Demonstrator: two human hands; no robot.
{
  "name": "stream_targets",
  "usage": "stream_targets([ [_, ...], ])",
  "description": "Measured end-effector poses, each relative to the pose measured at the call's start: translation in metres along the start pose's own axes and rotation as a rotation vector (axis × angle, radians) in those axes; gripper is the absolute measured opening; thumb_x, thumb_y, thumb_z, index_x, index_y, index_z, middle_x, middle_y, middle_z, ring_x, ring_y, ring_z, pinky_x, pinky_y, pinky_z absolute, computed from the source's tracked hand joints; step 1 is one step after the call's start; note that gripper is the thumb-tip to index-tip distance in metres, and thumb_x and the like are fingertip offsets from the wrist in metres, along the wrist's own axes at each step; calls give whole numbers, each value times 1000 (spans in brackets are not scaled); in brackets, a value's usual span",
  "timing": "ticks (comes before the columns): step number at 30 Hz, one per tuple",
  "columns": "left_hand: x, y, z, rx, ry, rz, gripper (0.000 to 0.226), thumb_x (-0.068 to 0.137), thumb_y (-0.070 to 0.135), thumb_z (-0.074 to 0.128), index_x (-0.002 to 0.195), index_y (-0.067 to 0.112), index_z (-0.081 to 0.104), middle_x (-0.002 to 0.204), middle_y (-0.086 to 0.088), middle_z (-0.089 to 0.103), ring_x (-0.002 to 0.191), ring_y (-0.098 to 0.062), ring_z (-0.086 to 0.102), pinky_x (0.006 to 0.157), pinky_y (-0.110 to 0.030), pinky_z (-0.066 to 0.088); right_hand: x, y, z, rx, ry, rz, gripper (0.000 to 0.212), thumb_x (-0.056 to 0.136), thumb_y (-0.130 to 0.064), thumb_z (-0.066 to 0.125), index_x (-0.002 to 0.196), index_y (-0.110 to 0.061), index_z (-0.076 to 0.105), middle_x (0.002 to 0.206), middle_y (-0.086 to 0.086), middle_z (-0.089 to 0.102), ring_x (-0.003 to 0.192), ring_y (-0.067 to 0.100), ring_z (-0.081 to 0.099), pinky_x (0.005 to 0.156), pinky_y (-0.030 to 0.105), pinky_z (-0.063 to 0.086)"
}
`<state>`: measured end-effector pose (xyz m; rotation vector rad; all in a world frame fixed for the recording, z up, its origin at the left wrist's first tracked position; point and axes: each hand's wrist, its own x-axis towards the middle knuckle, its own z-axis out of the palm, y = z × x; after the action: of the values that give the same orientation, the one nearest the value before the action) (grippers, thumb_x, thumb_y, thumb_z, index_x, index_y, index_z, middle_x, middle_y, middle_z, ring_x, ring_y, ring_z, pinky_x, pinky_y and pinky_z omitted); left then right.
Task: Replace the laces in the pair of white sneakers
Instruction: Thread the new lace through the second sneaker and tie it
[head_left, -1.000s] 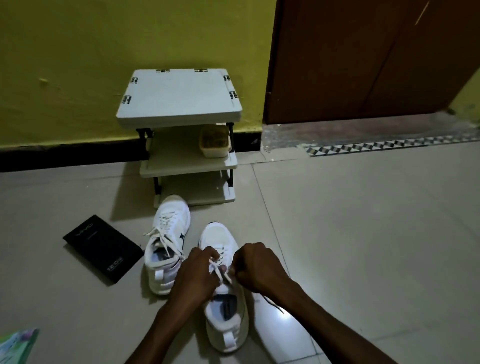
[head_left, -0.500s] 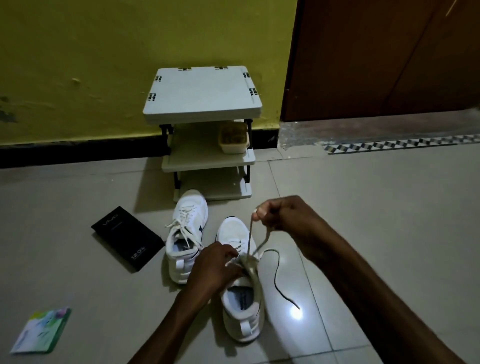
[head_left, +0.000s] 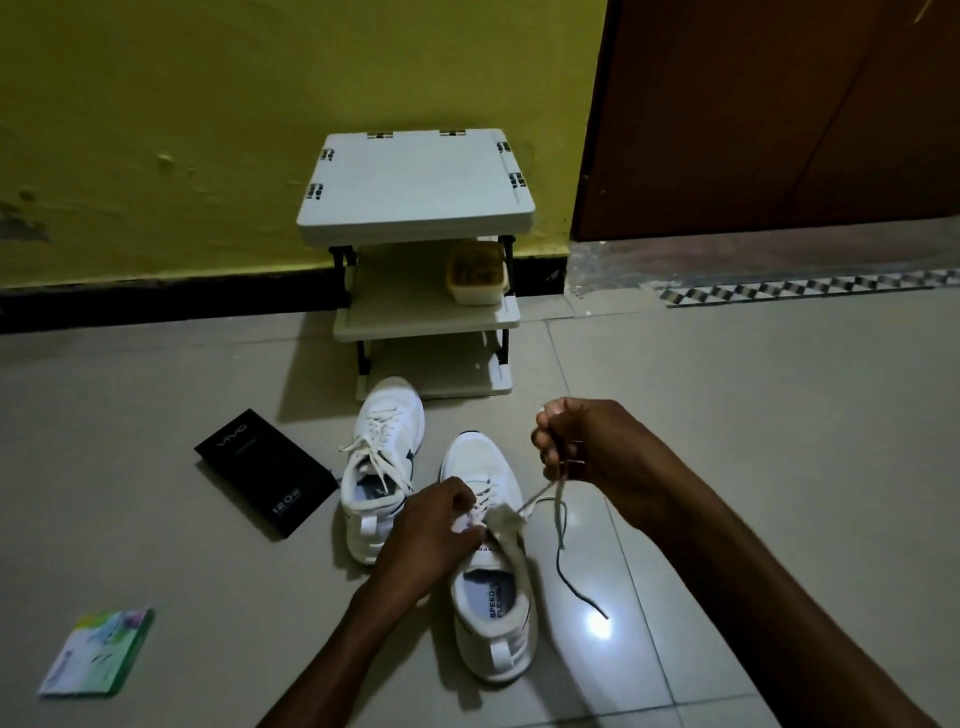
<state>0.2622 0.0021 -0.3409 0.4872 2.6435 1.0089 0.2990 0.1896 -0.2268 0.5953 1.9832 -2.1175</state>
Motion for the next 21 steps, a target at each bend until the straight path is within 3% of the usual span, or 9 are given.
stream_targets([
  [2, 0, -1, -1, -35, 0, -3, 22, 80, 24, 75, 98, 21, 61, 100, 8, 63, 90, -7, 60, 75, -21, 47, 1, 13, -7, -246, 48, 65, 24, 93, -19, 52, 76, -8, 65, 66, 9, 64, 54, 18, 55, 59, 30, 50],
  [4, 0, -2, 0, -49, 6, 3, 20, 80, 21, 75, 95, 22, 61, 97, 7, 63, 87, -7, 60, 77, -23, 48, 5, 36, -12, -539, 70, 129, 27, 90, -25, 60, 75, -4, 70, 69, 12, 71, 57, 22, 65, 64, 32, 57],
  [7, -1, -1, 3, -48, 17, 8, 18, 79, 20, 74, 90, 25, 61, 94, 7, 62, 87, -8, 59, 80, -26, 49, 12, 74, -14, -1137, 23, 232, 20, 87, -26, 59, 84, -9, 70, 83, 10, 73, 73, 23, 72, 73, 31, 60],
  [9, 0, -2, 5, -33, 20, 11, 17, 80, 21, 73, 89, 26, 61, 94, 8, 61, 88, -7, 58, 80, -26, 49, 14, 94, -13, -1334, -45, 278, 19, 87, -24, 58, 97, -8, 64, 102, 11, 69, 92, 26, 69, 75, 29, 55],
  [12, 0, -2, 4, -28, 13, 9, 17, 80, 21, 74, 90, 27, 61, 95, 8, 62, 87, -5, 58, 79, -24, 48, 15, 103, -11, -1483, 28, 180, 27, 91, -30, 57, 109, -10, 59, 114, 9, 61, 106, 27, 62, 75, 29, 45],
  [15, 1, -2, 3, -38, -3, -1, 18, 79, 21, 75, 89, 27, 62, 95, 9, 62, 86, -2, 58, 77, -23, 48, 29, 101, -5, -1368, 152, -89, 22, 91, -30, 58, 109, -18, 62, 110, 5, 61, 103, 25, 61, 78, 29, 46],
  [18, 2, 0, 2, -49, 2, -19, 17, 79, 22, 75, 88, 28, 63, 95, 9, 63, 86, -5, 60, 78, -24, 49, 44, 99, 6, -1169, -21, -233, 21, 86, -24, 62, 107, -22, 64, 106, 3, 61, 99, 22, 60, 78, 30, 49],
  [21, 3, 3, 0, -83, 11, -52, 13, 82, 20, 72, 88, 28, 63, 96, 9, 65, 88, -8, 62, 82, -27, 50, 51, 104, 17, -1323, -39, -315, 19, 88, -23, 55, 100, -9, 59, 103, 10, 59, 99, 28, 56, 73, 33, 46],
])
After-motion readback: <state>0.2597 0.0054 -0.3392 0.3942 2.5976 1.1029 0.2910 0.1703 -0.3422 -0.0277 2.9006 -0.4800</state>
